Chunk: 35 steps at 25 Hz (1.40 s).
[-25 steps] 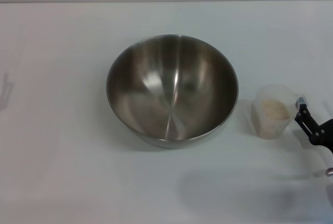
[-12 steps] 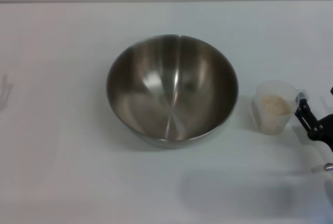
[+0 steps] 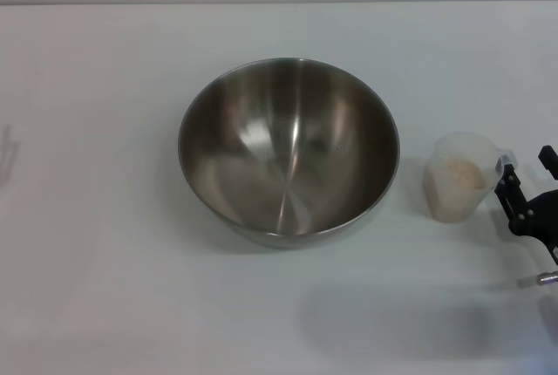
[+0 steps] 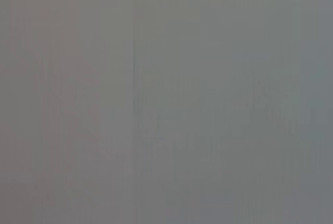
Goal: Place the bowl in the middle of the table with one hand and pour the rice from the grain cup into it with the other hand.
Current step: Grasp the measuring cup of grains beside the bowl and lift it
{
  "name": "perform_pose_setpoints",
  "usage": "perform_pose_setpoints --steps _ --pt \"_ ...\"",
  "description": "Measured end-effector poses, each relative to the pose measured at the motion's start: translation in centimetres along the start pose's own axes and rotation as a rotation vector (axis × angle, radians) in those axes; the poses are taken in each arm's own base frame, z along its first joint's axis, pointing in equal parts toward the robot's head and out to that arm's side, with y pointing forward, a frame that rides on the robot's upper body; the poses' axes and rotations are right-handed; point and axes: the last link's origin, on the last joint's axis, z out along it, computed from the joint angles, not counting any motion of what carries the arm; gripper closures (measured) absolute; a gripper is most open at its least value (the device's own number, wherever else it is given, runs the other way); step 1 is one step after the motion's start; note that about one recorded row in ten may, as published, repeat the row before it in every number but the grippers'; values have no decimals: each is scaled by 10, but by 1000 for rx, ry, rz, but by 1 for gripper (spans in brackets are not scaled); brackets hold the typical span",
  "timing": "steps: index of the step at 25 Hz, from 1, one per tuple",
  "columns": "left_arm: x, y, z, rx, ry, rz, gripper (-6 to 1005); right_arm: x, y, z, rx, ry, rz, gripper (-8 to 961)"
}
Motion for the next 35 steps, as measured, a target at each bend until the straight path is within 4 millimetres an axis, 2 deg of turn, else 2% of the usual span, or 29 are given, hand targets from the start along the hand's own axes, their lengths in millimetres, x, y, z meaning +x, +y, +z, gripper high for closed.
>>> perform_pose_setpoints --steps 2,13,18,23,35 --pt "0 0 0 0 0 0 170 -1 0 1 0 -2 0 409" --pt "-1 -1 -1 2 -4 2 170 -1 2 8 -2 7 8 578" --pt "-1 -1 -2 2 -7 2 170 1 1 13 9 26 16 803" --pt "-1 -1 -2 1 -7 3 170 1 2 14 8 31 17 949" --pt "-1 0 -1 -1 -8 2 170 -7 0 8 23 -36 20 950"
